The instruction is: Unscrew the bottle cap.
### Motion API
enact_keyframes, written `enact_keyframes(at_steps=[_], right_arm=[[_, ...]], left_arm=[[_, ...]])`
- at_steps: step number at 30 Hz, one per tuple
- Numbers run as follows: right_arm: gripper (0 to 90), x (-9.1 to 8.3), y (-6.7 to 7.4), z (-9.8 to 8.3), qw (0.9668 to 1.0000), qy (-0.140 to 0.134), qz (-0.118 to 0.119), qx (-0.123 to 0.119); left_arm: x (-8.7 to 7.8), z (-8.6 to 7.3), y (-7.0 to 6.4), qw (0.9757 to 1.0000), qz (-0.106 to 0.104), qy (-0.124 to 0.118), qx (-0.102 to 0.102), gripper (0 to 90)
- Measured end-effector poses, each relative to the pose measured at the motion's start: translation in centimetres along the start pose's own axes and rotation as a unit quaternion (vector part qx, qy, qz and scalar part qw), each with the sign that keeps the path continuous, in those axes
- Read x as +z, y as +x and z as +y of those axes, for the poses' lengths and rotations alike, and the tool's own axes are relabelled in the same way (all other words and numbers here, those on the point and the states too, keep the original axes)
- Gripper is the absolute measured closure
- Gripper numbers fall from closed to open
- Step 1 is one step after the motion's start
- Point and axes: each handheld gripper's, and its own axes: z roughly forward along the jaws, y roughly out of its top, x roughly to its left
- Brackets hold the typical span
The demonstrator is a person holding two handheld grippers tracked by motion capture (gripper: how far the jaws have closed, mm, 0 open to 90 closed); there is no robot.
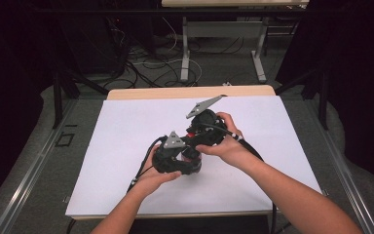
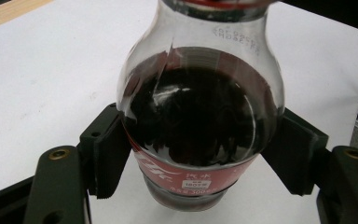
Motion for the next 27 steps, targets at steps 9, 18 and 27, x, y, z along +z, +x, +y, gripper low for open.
enact_keyframes(at_steps=[9,18,27], right_arm=[[61.5,-0.1,-2.3,0.9,0.9759,0.029,0.14,-0.165],[52.8,-0.1,-3.1,0.8,0.9621,0.022,0.173,-0.21],[38.8,-0.6,-0.9,0.4,0.9943,0.023,0.047,-0.092]], left_arm=[[0.0,0.0,-0.5,0.9999,-0.008,-0.007,0.011,30.1],[0.1,0.0,-0.6,0.9998,-0.011,-0.006,0.013,30.1],[-0.3,0.1,-0.2,0.9998,0.004,-0.015,-0.009,30.1]])
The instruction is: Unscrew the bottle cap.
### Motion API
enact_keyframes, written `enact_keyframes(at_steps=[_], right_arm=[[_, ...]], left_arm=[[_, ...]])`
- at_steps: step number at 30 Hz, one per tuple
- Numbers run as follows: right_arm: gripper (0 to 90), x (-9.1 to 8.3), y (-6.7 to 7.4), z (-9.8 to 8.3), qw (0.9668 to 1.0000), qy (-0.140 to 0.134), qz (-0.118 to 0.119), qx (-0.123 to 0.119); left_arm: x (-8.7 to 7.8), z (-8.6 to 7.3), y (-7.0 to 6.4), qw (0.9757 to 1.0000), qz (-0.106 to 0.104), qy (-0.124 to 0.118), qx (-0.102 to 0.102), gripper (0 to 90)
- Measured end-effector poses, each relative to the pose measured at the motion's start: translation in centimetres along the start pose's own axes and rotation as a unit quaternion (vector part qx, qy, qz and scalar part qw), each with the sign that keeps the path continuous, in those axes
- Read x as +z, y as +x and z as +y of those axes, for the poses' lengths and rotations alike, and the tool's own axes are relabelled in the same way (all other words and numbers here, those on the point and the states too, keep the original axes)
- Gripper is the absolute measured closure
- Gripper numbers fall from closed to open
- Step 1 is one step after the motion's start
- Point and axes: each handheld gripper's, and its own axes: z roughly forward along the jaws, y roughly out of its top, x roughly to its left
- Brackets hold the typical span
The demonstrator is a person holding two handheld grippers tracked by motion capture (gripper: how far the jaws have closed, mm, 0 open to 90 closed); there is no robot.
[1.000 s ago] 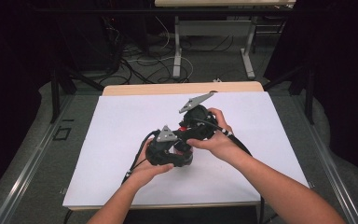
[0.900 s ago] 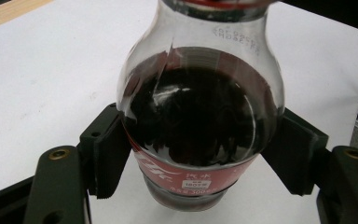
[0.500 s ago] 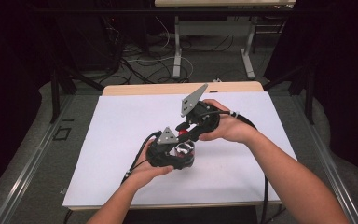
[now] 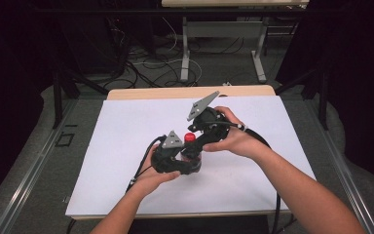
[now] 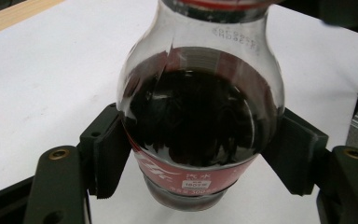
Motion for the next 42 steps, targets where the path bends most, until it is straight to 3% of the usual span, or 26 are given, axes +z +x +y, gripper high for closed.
enact_keyframes(at_steps=[1,2,5,8,16,25,28,31,36,39,42], right_arm=[[38.8,0.0,0.0,0.0,1.0,0.0,0.0,0.0],[39.1,0.0,0.2,-0.1,0.9998,-0.005,-0.017,0.008],[43.6,-0.2,0.6,-0.5,0.9981,-0.022,-0.032,0.048],[45.1,-0.1,0.8,-0.6,0.9976,-0.029,-0.03,0.056],[51.8,0.5,1.6,-0.4,0.9974,-0.028,-0.046,0.047],[59.5,0.7,0.8,0.2,0.9989,-0.016,-0.023,0.038],[60.6,0.7,0.3,0.4,0.9996,-0.008,-0.002,0.026],[61.0,0.8,-0.3,0.7,0.9996,0.0,0.023,-0.015],[61.0,0.8,-1.3,0.8,0.9918,0.004,0.08,-0.099],[61.0,0.7,-1.8,0.7,0.9874,0.0,0.1,-0.123],[61.0,0.6,-2.1,0.6,0.986,-0.007,0.109,-0.126]], left_arm=[[-0.1,0.0,0.1,1.0,0.002,0.004,0.005,30.1],[-0.1,0.0,0.2,1.0,0.006,0.005,0.006,30.0],[-0.1,0.0,0.3,0.9999,0.009,0.007,0.003,30.0],[0.0,0.0,0.2,0.9999,0.009,0.007,0.001,30.0],[0.0,0.1,0.1,0.9999,0.012,0.009,0.005,30.1],[0.0,0.1,-0.1,1.0,0.007,0.005,0.003,30.1],[-0.1,0.2,0.0,0.9999,0.008,0.009,0.006,30.1],[-0.1,0.1,0.0,0.9999,0.002,0.008,0.008,30.1],[0.0,0.0,-0.1,0.9999,-0.002,0.005,0.011,30.1],[0.0,0.0,0.0,0.9999,-0.004,0.002,0.015,30.1],[-0.2,0.1,0.0,0.9997,-0.007,0.005,0.021,30.0]])
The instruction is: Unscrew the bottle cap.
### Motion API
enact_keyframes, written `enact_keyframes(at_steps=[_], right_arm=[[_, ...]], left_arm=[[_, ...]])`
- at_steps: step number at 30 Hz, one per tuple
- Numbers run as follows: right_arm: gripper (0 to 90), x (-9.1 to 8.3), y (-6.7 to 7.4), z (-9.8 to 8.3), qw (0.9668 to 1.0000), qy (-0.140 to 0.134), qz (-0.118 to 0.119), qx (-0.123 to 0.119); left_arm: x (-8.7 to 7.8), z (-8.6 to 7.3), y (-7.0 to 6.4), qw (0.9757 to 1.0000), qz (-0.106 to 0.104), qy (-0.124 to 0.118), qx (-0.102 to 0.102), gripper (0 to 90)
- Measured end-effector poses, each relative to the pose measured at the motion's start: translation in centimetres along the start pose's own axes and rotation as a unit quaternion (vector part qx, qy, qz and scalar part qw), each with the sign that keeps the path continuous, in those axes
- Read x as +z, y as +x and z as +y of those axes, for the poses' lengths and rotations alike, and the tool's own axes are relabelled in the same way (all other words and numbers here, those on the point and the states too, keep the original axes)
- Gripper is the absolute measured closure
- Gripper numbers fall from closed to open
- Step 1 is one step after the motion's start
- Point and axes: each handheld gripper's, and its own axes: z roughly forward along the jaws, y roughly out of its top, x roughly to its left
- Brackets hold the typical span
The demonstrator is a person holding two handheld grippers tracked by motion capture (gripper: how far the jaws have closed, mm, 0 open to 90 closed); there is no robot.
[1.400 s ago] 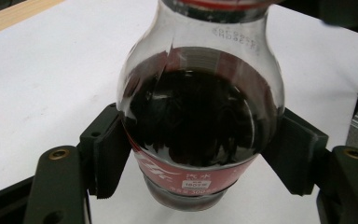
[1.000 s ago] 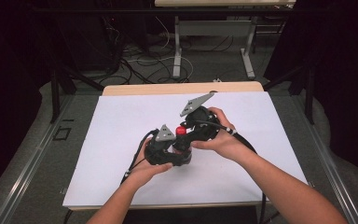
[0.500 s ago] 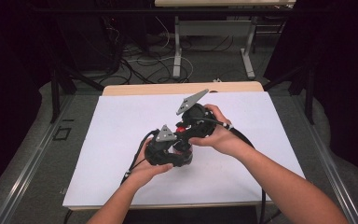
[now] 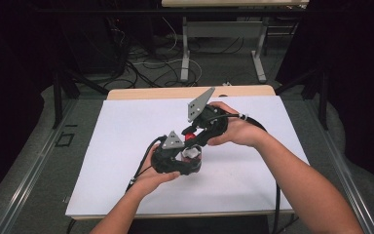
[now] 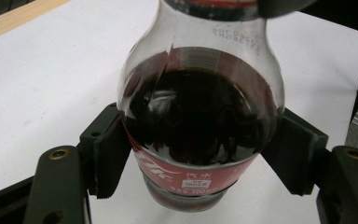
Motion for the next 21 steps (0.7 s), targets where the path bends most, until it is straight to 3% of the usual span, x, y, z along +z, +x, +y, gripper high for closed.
enact_keyframes(at_steps=[2,6,9,10,11,13,14,15,16,20,21], right_arm=[[60.9,-0.1,0.0,0.0,1.0,-0.002,-0.001,0.005],[60.1,-0.1,0.4,0.2,0.9995,0.004,-0.016,0.026],[47.1,0.1,0.7,0.3,0.9979,0.016,-0.028,0.056],[43.2,0.4,1.2,0.4,0.9967,0.024,-0.042,0.065],[43.2,0.4,1.2,0.4,0.9967,0.024,-0.042,0.065],[41.3,0.6,1.8,0.6,0.9938,0.032,-0.072,0.079],[38.8,0.7,2.3,0.7,0.9894,0.034,-0.103,0.096],[38.7,0.8,2.5,0.7,0.9869,0.034,-0.119,0.103],[38.7,0.8,2.5,0.7,0.9869,0.034,-0.119,0.103],[38.9,0.7,3.3,0.7,0.9752,0.016,-0.167,0.145],[39.4,0.6,3.4,0.6,0.9738,0.012,-0.172,0.148]], left_arm=[[0.1,-0.1,-0.1,0.9999,0.003,-0.011,-0.002,30.0],[0.1,-0.2,-0.1,0.9999,0.002,-0.011,-0.007,30.0],[0.1,-0.1,0.0,0.9999,0.007,-0.011,-0.008,30.1],[0.1,-0.1,0.0,0.9998,0.008,-0.013,-0.01,30.1],[0.1,-0.1,0.0,0.9998,0.011,-0.014,-0.01,30.1],[0.1,-0.1,0.1,0.9997,0.014,-0.014,-0.012,30.1],[0.0,-0.1,0.1,0.9997,0.016,-0.014,-0.016,30.1],[0.0,-0.1,0.3,0.9997,0.016,-0.01,-0.012,30.1],[0.0,-0.1,0.2,0.9995,0.02,-0.013,-0.019,30.1],[-0.1,-0.1,0.4,0.9994,0.027,-0.009,-0.019,30.1],[-0.1,-0.1,0.4,0.9993,0.03,-0.008,-0.019,30.1]])
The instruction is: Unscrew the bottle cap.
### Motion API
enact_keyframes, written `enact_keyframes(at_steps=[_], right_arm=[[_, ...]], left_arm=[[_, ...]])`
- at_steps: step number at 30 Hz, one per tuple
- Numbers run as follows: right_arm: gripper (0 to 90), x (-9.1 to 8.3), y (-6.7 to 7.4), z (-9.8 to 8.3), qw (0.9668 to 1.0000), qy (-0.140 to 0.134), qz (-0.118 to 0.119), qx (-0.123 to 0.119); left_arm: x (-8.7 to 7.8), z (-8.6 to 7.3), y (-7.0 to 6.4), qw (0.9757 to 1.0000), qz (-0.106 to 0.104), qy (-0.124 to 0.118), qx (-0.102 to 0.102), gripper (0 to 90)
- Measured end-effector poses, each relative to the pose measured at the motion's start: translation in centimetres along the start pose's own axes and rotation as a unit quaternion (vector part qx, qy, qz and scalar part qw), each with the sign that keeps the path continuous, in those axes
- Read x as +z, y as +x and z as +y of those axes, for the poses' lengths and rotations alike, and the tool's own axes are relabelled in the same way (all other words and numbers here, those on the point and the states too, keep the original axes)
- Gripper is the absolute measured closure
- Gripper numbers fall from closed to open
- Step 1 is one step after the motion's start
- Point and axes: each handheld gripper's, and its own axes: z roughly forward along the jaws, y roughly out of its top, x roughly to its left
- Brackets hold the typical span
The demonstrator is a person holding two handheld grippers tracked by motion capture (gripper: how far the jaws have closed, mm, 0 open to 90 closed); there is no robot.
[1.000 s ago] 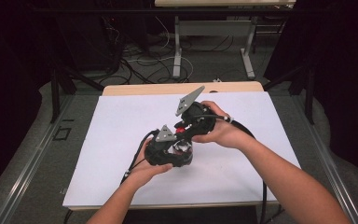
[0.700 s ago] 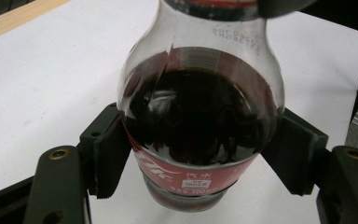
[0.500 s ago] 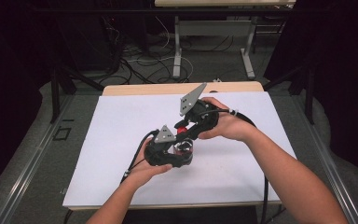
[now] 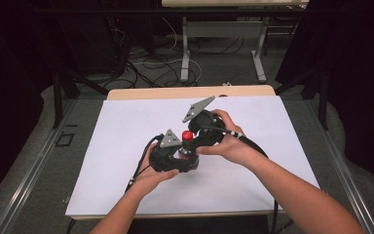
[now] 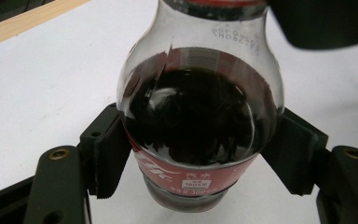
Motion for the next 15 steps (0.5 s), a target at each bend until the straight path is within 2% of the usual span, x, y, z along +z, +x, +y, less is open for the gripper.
enact_keyframes(at_steps=[2,5,8,11,13,15], right_arm=[[42.1,-0.1,0.15,-0.1,0.9997,-0.012,-0.001,0.019],[46.4,-0.1,0.32,-0.19,0.9991,-0.019,0.013,0.036],[50.6,0.03,0.54,-0.18,0.9991,-0.026,0.006,0.032],[54.0,0.19,0.37,-0.1,0.999,-0.031,0.012,0.028],[56.6,0.16,0.26,0.04,0.9991,-0.025,0.018,0.03],[60.0,0.23,0.1,0.16,0.999,-0.026,0.02,0.03]], left_arm=[[0.0,0.0,0.03,1.0,0.0,0.0,-0.003,30.1],[0.0,0.02,0.03,1.0,0.001,0.002,-0.003,30.1],[0.03,0.0,-0.08,1.0,-0.002,0.003,-0.002,30.1],[0.02,0.07,-0.26,1.0,-0.006,0.002,0.001,30.1],[0.05,0.11,-0.42,1.0,-0.007,0.001,0.003,30.1],[0.11,0.13,-0.56,1.0,-0.006,-0.003,-0.001,30.1]])
